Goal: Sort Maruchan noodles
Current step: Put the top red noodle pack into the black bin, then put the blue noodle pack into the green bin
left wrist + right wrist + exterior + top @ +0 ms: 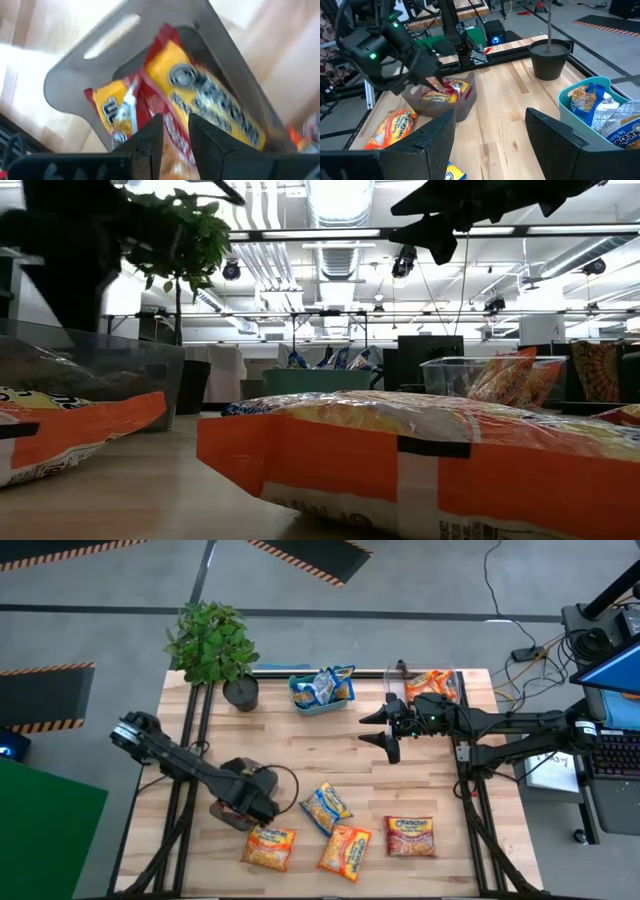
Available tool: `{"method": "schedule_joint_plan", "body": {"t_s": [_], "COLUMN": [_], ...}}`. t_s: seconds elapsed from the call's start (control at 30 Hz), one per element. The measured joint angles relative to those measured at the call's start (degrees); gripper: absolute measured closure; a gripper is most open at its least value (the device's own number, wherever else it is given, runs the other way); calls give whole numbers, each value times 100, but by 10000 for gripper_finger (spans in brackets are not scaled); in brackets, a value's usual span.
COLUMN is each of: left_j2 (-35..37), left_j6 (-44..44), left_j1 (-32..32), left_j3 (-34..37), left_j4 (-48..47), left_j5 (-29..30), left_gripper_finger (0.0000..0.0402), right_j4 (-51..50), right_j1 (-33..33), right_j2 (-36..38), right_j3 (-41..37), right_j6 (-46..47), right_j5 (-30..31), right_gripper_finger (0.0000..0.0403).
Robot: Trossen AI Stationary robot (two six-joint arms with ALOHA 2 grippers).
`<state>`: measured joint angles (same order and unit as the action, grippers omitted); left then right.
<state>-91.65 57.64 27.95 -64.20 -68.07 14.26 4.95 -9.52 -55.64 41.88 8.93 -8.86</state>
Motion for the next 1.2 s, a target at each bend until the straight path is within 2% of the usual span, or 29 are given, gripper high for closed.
{"method": "schedule_joint_plan", "body": {"t_s": [0.17,0.23,0.37,0.53,0.63,0.73,0.83,1.0,1.13,1.2], "left_j2": [94,84,88,107,204,295,368,364,470,537], "left_j6": [-163,-79,147,187,154,191,212,523,688,600], "left_j1": [403,504,591,592,604,620,620,620,627,626], "left_j3": [193,358,696,510,225,234,443,881,747,507], "left_j4": [16,238,753,469,-125,-544,-468,14,-94,-49], "left_j5": [-242,-434,-457,-463,-217,-2,233,272,330,682], "left_gripper_finger": [329,333,348,363,364,364,364,364,364,364], "right_j4": [-2,-2,-2,-2,-2,0,-2,-4,-93,-231], "right_j1": [0,0,0,0,0,0,0,0,0,3], "right_j2": [0,0,0,0,0,0,0,0,0,0], "right_j3": [-1,-2,-2,-2,-2,-2,-2,-2,-2,-2], "right_j6": [0,0,0,2,4,4,4,60,418,724], "right_j5": [0,0,0,0,0,1,0,0,-12,-15], "right_gripper_finger": [174,174,174,174,174,174,174,174,174,174]}}
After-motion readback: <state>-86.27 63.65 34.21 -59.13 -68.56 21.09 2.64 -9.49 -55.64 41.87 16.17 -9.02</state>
